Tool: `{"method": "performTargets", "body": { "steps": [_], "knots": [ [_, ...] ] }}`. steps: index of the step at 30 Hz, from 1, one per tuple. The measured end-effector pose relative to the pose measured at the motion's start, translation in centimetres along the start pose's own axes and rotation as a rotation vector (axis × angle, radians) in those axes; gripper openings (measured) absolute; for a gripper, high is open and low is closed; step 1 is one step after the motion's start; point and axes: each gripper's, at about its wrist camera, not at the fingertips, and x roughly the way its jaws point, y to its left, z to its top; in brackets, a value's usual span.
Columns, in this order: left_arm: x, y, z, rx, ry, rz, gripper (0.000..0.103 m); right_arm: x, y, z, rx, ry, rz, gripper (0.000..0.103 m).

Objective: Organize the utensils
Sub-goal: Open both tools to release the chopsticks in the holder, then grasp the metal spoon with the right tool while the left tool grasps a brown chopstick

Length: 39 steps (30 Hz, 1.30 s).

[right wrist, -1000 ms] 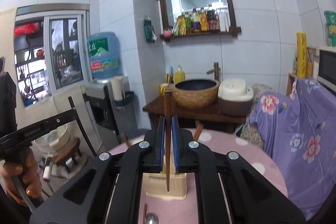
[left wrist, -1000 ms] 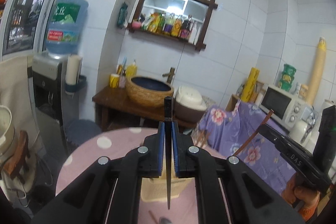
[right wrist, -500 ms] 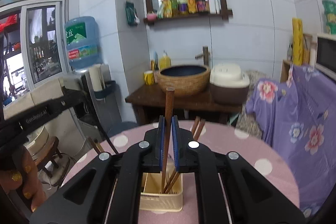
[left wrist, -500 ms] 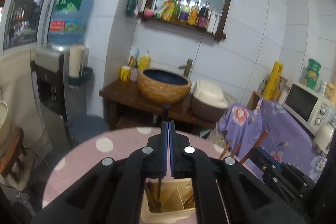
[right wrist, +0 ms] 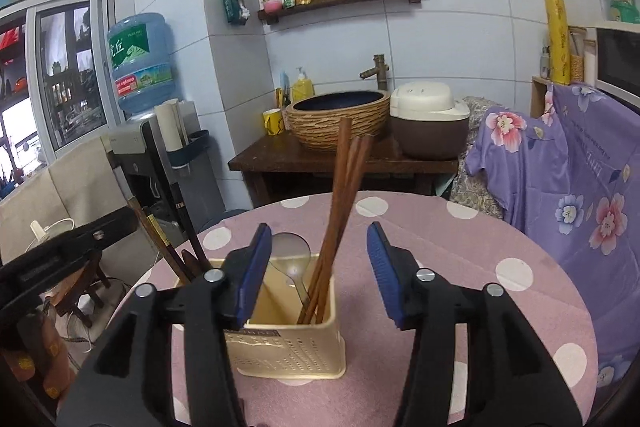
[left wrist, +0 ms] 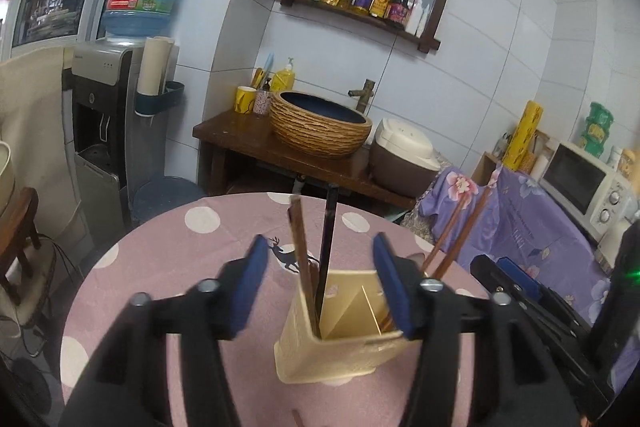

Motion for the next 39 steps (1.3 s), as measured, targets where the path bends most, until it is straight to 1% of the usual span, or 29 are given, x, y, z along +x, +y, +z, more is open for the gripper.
{"method": "performTargets", "body": {
  "steps": [1,2,3,5,8,10,11,14,17,21,25,32,34,35,36,38,39],
  "knots": [
    [-0.8,0.4,-0.6,0.006,-0.004,0.01,0.058,-0.4,0.1,-0.4,-0.017,-0.002,-0.005,0.05],
    [-1.3,0.6,-1.1,0.014,-0.003,0.022,0.063,-0.9,0.3,-0.8,-0.032,-0.002,-0.006,0.05],
    [-2.0,1.2,-1.9,0.016,-0.002,0.041,0.07,-1.4,0.5,-1.4,-0.048,0.001,-0.002,0.05],
    [-2.9,2.3,-3.9,0.012,0.027,0.079,0.077,-2.1,0.9,-3.1,-0.077,0.041,0.018,0.051],
    [-2.9,4.1,-6.9,0.013,0.092,0.143,0.077,-2.1,1.6,-7.0,-0.096,0.142,0.06,0.051],
    [-2.7,5.4,-9.1,-0.001,0.139,0.186,0.077,-1.6,2.3,-10.1,-0.109,0.229,0.062,0.051],
    [-2.7,6.1,-10.3,-0.018,0.168,0.196,0.077,-1.4,2.7,-11.4,-0.113,0.255,0.067,0.051],
    [-2.5,7.5,-12.2,-0.045,0.219,0.211,0.077,-0.8,4.1,-14.8,-0.153,0.325,0.086,0.051],
    [-2.5,8.1,-13.3,-0.047,0.245,0.222,0.077,-0.2,5.1,-16.8,-0.165,0.371,0.11,0.051],
    [-2.9,8.0,-13.9,-0.016,0.243,0.232,0.077,0.8,5.7,-18.1,-0.178,0.418,0.105,0.051],
    [-3.0,7.8,-14.6,-0.009,0.251,0.225,0.077,1.6,5.4,-18.4,-0.135,0.448,0.115,0.051],
    [-2.9,7.1,-15.2,0.001,0.264,0.208,0.077,3.1,6.1,-18.2,-0.106,0.453,0.112,0.051],
    [-3.0,7.0,-15.3,0.005,0.265,0.205,0.077,3.6,6.6,-18.3,-0.13,0.459,0.08,0.051],
    [-3.0,7.0,-15.4,0.006,0.265,0.203,0.077,3.7,6.7,-18.3,-0.136,0.462,0.078,0.049],
    [-3.0,7.0,-15.4,0.007,0.264,0.203,0.077,3.8,6.8,-18.5,-0.138,0.47,0.088,0.045],
    [-3.0,7.0,-15.4,0.005,0.264,0.205,0.077,4.0,6.8,-18.8,-0.155,0.486,0.074,0.037],
    [-3.0,7.0,-15.3,0.003,0.263,0.203,0.077,3.8,6.6,-18.8,-0.151,0.481,0.071,0.036]
  ]
}}
